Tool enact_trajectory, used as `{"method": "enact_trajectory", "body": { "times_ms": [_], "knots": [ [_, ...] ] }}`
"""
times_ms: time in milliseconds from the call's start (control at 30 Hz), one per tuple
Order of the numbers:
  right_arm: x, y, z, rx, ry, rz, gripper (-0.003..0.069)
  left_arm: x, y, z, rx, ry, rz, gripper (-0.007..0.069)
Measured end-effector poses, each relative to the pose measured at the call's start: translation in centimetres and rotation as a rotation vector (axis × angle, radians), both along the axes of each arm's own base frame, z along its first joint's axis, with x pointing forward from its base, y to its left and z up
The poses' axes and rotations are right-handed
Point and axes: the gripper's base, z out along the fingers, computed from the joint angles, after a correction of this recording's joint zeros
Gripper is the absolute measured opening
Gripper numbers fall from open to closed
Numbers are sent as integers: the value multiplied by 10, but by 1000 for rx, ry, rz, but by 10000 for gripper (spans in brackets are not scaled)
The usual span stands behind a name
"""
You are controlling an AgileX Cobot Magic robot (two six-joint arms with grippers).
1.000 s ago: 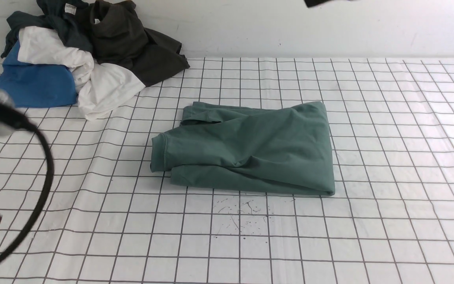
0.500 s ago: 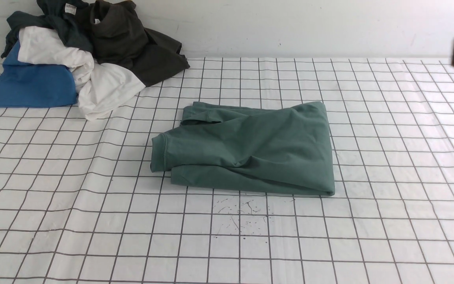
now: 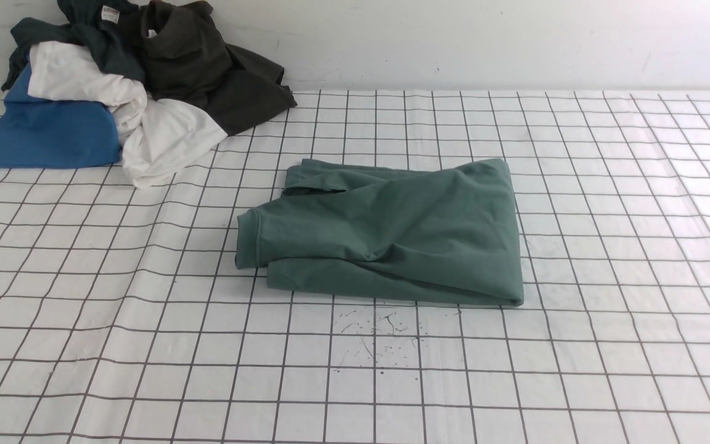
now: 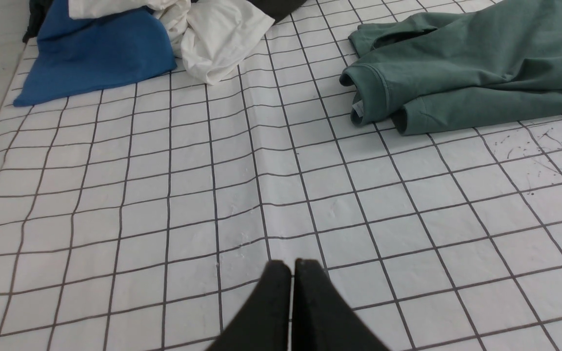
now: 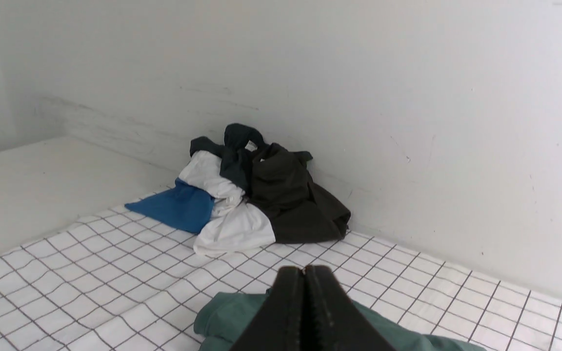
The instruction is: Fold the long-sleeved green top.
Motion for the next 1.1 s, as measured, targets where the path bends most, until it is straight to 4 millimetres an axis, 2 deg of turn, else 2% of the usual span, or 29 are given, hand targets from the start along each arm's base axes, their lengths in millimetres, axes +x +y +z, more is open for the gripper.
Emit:
{"method": "enact_trajectory", "body": {
  "times_ms": [567, 700, 733, 767, 800, 900, 933, 1033, 1100],
  "knots": [
    [-1, 1, -9, -49, 75, 14, -14, 0, 0, 0, -1, 0, 0, -8],
    [-2, 0, -23, -9, 60, 7, -14, 0, 0, 0, -1, 0, 0, -8],
    [-2, -2, -33, 7, 55, -6, -14, 0, 0, 0, -1, 0, 0, -8],
    [-3, -3, -34, 11, 50, -9, -14, 0, 0, 0, -1, 0, 0, -8],
    [-3, -6, -50, 21, 46, -43, -14, 0, 0, 0, -1, 0, 0, -8],
    [-5, -18, -81, 31, 34, -159, -14, 0, 0, 0, -1, 0, 0, -8],
    [-7, -20, -82, 34, 26, -168, -14, 0, 0, 0, -1, 0, 0, -8],
    [-13, -36, -127, 13, 42, -354, -14, 0, 0, 0, -1, 0, 0, -8],
    [-16, -42, -146, -14, 43, -446, -14, 0, 0, 0, -1, 0, 0, -8]
  ]
}}
